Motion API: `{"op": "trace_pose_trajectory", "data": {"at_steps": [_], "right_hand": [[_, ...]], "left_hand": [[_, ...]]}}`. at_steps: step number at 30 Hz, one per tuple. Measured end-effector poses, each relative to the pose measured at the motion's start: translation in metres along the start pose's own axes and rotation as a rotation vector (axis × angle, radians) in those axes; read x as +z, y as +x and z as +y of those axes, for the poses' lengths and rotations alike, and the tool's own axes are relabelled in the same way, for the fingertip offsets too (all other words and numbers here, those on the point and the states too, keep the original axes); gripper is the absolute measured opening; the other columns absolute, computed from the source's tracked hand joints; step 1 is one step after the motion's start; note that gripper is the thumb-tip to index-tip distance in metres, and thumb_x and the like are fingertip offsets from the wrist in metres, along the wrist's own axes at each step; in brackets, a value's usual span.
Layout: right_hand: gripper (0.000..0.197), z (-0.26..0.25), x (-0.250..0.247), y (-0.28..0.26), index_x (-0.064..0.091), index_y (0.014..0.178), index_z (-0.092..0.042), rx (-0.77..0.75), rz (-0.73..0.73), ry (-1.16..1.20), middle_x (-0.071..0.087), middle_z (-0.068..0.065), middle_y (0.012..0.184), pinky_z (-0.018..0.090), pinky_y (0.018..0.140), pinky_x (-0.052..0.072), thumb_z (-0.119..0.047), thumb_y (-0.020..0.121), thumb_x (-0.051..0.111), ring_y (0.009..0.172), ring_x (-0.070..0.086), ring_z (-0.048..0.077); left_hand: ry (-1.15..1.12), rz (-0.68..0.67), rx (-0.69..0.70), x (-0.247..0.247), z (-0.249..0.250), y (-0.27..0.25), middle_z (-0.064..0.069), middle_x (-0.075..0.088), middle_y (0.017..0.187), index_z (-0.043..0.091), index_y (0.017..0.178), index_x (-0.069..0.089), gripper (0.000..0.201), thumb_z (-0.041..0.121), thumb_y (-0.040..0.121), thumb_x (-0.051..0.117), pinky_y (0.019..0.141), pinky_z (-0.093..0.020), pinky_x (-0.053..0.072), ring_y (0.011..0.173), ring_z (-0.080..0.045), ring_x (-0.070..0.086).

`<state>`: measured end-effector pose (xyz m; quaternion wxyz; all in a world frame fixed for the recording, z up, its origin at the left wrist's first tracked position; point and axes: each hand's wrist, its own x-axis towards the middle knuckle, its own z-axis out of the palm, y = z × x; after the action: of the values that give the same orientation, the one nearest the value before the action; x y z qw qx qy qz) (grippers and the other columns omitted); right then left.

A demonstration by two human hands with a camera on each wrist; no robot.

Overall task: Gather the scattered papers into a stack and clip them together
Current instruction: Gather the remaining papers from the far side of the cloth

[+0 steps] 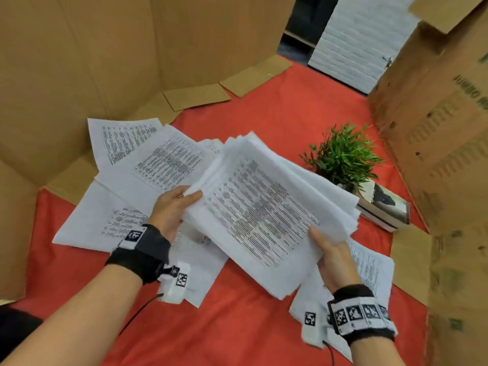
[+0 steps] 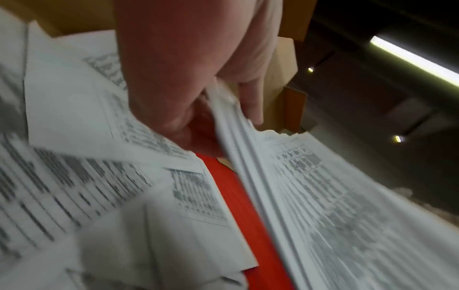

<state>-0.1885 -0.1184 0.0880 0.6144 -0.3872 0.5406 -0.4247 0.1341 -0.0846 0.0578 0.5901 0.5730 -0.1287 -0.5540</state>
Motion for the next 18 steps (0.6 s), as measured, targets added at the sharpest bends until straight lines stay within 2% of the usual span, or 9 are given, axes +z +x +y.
{"op": "trace_pose_trajectory", "data": {"at_steps": [2,3,5,7,8,11,15,16,18], "right_hand": [[0.020,-0.006,-0.007,-0.003,0.069,0.110,-0.005,-0.008,-0.041,-0.055,0.075,0.013,0.107,0.033,0.081,0.058,-0.009,0.092,0.061,0.104,0.070,0.031],[0.023,-0.007,-0.009,-0.004,0.069,0.112,-0.005,-0.020,-0.055,-0.067,0.074,0.015,0.111,0.037,0.086,0.056,-0.011,0.090,0.063,0.106,0.069,0.033],[0.037,-0.008,-0.005,-0.005,0.069,0.114,-0.005,-0.044,-0.077,-0.086,0.072,0.018,0.114,0.044,0.092,0.054,-0.021,0.081,0.075,0.107,0.068,0.036],[0.048,-0.010,0.006,-0.005,0.072,0.109,-0.006,-0.090,-0.052,-0.126,0.074,0.016,0.110,0.045,0.091,0.055,-0.029,0.069,0.086,0.104,0.070,0.035],[0.043,-0.013,0.011,-0.006,0.073,0.106,-0.008,-0.124,-0.028,-0.141,0.075,0.013,0.107,0.042,0.090,0.056,-0.026,0.069,0.086,0.102,0.071,0.031],[0.024,-0.024,0.023,-0.007,0.074,0.103,-0.013,-0.277,0.027,-0.132,0.078,0.000,0.100,0.028,0.083,0.057,-0.011,0.079,0.075,0.096,0.073,0.016],[0.026,-0.022,0.021,-0.004,0.071,0.103,-0.011,-0.421,0.094,-0.122,0.077,-0.012,0.091,0.020,0.079,0.056,0.003,0.081,0.072,0.088,0.071,0.004],[0.030,-0.015,0.019,-0.002,0.069,0.106,-0.007,-0.414,0.106,-0.135,0.077,-0.011,0.090,0.021,0.079,0.056,0.004,0.079,0.074,0.087,0.071,0.005],[0.039,0.005,0.014,0.005,0.067,0.110,-0.003,-0.348,0.136,-0.193,0.077,-0.004,0.093,0.031,0.085,0.057,0.005,0.073,0.079,0.089,0.072,0.012]], "left_hand": [[0.282,-0.082,0.002,-0.001,0.005,-0.001,0.002,0.070,0.103,0.016,0.113,0.062,0.039,0.021,0.078,0.079,0.094,-0.038,0.044,0.104,-0.018,0.065],[0.373,-0.163,-0.006,0.002,0.007,-0.002,0.004,0.071,0.101,0.016,0.111,0.061,0.037,0.021,0.078,0.078,0.096,-0.036,0.045,0.100,-0.013,0.066],[0.401,-0.301,0.029,0.014,0.010,-0.008,-0.003,0.076,0.104,0.010,0.114,0.064,0.045,0.019,0.074,0.080,0.096,-0.037,0.054,0.099,-0.017,0.072],[0.364,-0.250,0.129,0.026,0.004,-0.010,-0.003,0.075,0.108,0.010,0.118,0.063,0.049,0.013,0.073,0.081,0.094,-0.036,0.055,0.101,-0.018,0.072],[0.335,-0.187,0.186,0.030,0.001,-0.009,-0.003,0.075,0.109,0.011,0.118,0.064,0.047,0.011,0.074,0.081,0.094,-0.037,0.055,0.102,-0.017,0.071],[0.197,-0.085,0.301,0.039,0.002,-0.014,-0.006,0.075,0.108,0.007,0.114,0.067,0.042,0.008,0.075,0.080,0.092,-0.037,0.055,0.101,-0.020,0.072],[0.108,-0.051,0.368,0.038,0.004,-0.018,-0.008,0.075,0.105,0.002,0.113,0.066,0.043,-0.003,0.072,0.079,0.082,-0.026,0.058,0.096,-0.018,0.072],[0.106,-0.045,0.365,0.035,0.002,-0.017,-0.007,0.074,0.106,0.004,0.114,0.064,0.048,-0.004,0.070,0.081,0.082,-0.026,0.058,0.097,-0.017,0.072],[0.137,-0.031,0.334,0.028,-0.006,-0.012,-0.006,0.073,0.110,0.009,0.116,0.061,0.058,0.002,0.064,0.087,0.086,-0.030,0.056,0.103,-0.017,0.070]]}}
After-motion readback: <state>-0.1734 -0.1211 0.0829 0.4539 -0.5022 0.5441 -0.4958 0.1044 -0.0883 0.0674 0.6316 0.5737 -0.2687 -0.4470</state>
